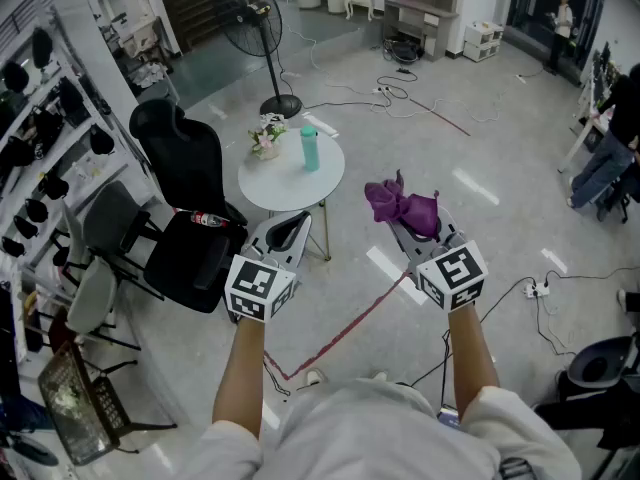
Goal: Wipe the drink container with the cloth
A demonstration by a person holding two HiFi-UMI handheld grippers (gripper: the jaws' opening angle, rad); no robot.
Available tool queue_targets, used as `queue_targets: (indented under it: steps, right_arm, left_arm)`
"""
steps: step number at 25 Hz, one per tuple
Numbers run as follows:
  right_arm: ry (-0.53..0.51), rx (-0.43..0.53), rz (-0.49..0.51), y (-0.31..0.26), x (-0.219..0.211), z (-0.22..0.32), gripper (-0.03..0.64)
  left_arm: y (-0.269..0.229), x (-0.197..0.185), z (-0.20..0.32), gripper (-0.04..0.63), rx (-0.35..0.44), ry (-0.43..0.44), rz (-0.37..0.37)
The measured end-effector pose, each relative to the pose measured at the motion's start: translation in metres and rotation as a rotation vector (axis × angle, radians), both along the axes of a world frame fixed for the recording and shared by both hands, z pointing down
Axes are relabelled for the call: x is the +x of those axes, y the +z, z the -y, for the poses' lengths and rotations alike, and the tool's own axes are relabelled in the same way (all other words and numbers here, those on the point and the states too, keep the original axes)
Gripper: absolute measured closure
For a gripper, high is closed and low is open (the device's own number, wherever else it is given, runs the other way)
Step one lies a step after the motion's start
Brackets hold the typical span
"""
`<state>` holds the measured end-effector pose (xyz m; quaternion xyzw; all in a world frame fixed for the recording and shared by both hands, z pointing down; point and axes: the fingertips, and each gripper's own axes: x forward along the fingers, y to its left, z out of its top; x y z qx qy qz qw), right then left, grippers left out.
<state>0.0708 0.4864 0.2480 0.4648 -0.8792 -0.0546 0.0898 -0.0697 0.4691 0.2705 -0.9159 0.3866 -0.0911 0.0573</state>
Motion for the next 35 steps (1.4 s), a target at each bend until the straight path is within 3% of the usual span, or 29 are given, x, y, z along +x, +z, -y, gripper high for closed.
queue_targets:
  steps: [7, 14, 18, 23, 32, 35]
  right_arm:
    - [-0.007, -0.007, 0.067, 0.005, 0.049, 0.024, 0.511]
    - [-0.047, -0.032, 0.065, 0.028, 0.05, 0.069, 0.509]
    - [-0.056, -0.032, 0.079, 0.026, 0.051, 0.136, 0.509]
    - [-0.037, -0.036, 0.079, 0.036, 0.022, 0.243, 0.508]
    - [0.01, -0.058, 0.11, 0.02, -0.027, 0.421, 0.506]
    - [0.012, -0.091, 0.131, 0.031, -0.039, 0.464, 0.506]
  left_arm:
    - [0.009, 0.036, 0.024, 0.584, 0.0, -0.034, -0.007]
    - [0.036, 0.025, 0.064, 0.584, -0.041, -0.104, -0.012]
    - [0.036, 0.032, 0.132, 0.584, -0.039, -0.101, -0.004]
    - [0.047, 0.004, 0.244, 0.584, -0.024, -0.085, 0.019]
    - [0.045, -0.035, 0.432, 0.584, -0.065, -0.005, 0.005]
    - [0.061, -0.038, 0.474, 0.584, -0.117, 0.035, -0.003]
